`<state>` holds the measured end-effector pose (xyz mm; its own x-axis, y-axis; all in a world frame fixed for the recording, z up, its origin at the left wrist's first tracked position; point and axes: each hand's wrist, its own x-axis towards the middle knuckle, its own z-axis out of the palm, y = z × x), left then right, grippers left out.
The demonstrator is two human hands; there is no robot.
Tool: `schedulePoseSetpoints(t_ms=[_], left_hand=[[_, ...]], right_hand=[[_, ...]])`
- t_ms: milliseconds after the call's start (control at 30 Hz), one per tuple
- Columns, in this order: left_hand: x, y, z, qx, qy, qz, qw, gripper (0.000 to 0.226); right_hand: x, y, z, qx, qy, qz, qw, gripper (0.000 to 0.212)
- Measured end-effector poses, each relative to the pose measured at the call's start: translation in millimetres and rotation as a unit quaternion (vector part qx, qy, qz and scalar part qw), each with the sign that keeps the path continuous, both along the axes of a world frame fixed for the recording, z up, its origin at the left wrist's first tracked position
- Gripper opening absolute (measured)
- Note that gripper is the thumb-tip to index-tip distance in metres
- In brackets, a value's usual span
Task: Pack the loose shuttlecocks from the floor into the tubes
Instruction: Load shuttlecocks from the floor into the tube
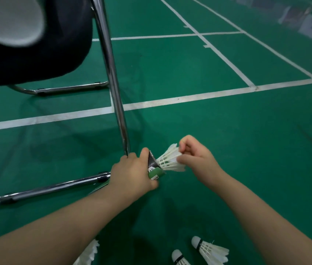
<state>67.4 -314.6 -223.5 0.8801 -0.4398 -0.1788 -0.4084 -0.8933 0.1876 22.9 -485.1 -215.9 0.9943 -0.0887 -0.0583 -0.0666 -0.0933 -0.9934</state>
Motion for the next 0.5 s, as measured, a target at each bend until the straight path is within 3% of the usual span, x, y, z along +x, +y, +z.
schedulePoseSetpoints(t_ms=[133,267,500], left_hand=[[-5,20,13,-0.018,0.003,-0.010,1.000,0.064],[-6,34,24,-0.032,-0.018,-0.013,0.999,0.069],[0,61,27,-0.053,-0.018,-0.002,0.998,0.066]], right_hand=[[5,22,11,-0.008,-0.011,0.010,1.000,0.015],[5,54,10,-0.038,0.014,-0.033,0.999,0.029],[-5,99,15,-0.053,0.055,-0.062,0.995,0.019]])
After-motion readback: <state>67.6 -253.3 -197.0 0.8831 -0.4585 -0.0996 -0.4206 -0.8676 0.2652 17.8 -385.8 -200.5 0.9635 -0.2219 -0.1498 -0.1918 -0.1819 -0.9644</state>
